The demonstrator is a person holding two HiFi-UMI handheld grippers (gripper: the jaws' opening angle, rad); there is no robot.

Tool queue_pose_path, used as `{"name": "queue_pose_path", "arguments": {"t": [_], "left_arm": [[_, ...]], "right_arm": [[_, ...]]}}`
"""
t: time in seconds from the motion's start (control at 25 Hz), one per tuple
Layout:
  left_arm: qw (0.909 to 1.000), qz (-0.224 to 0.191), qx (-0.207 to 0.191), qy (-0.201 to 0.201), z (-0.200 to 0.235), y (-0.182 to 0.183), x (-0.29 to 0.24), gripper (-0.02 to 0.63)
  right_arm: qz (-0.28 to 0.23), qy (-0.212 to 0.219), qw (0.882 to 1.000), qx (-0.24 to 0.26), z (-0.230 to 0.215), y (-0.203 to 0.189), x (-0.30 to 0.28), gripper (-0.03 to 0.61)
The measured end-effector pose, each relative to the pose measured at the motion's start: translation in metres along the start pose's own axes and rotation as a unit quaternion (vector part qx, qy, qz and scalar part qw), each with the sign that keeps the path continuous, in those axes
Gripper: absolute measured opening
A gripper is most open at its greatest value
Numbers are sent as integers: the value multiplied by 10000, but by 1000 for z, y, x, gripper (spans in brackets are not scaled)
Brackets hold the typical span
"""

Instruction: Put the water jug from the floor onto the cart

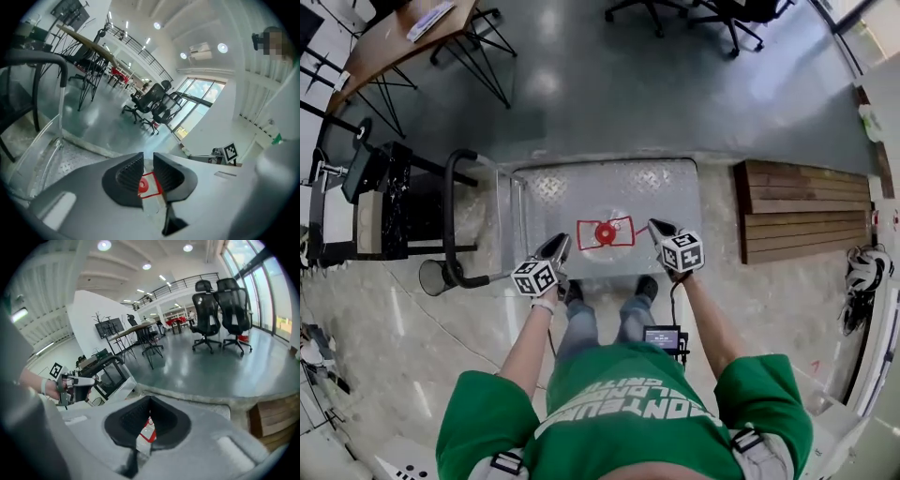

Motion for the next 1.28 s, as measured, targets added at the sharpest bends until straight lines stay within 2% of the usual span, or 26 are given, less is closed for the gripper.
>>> {"name": "queue_pose_path", "arguments": {"t": [0.12, 0.2, 0.32, 0.48, 0.64, 0.8, 0.96, 1.28], "left_arm": [[9991, -336, -133, -217, -33, 13, 24, 15], [9982, -425, -305, -308, -54, 15, 36, 9], [9943, -398, -847, -508, -92, 19, 46, 9], [9827, -489, -1522, -932, -138, 32, 51, 9], [9769, -734, -1632, -1171, -165, 49, 51, 9], [9692, -841, -1850, -1392, -188, 64, 50, 9], [9624, -927, -2001, -1586, -206, 76, 46, 9], [9603, -924, -2026, -1680, -212, 79, 43, 9]], "right_arm": [[-227, 17, 9990, 391, 17, 9, 36, -6], [-359, 32, 9979, 531, 27, 11, 60, -6], [-616, 134, 9956, 699, 47, 16, 99, -6], [-821, 175, 9904, 1098, 67, 14, 128, -6], [-965, 215, 9859, 1353, 77, 23, 140, -6], [-1371, 173, 9788, 1509, 89, 47, 165, -6], [-1533, 4, 9645, 2152, 102, 64, 186, -6], [-1594, -208, 9521, 2603, 108, 71, 192, -8]]}}
Point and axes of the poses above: the fingertips, and each gripper's own axes: x backward along the fingers, z to its left, y out of its top, the point moved 4 cm from there along x, backward along the fingers, and after that the axes turned 3 degrees about -x, right-handed, at the moved point
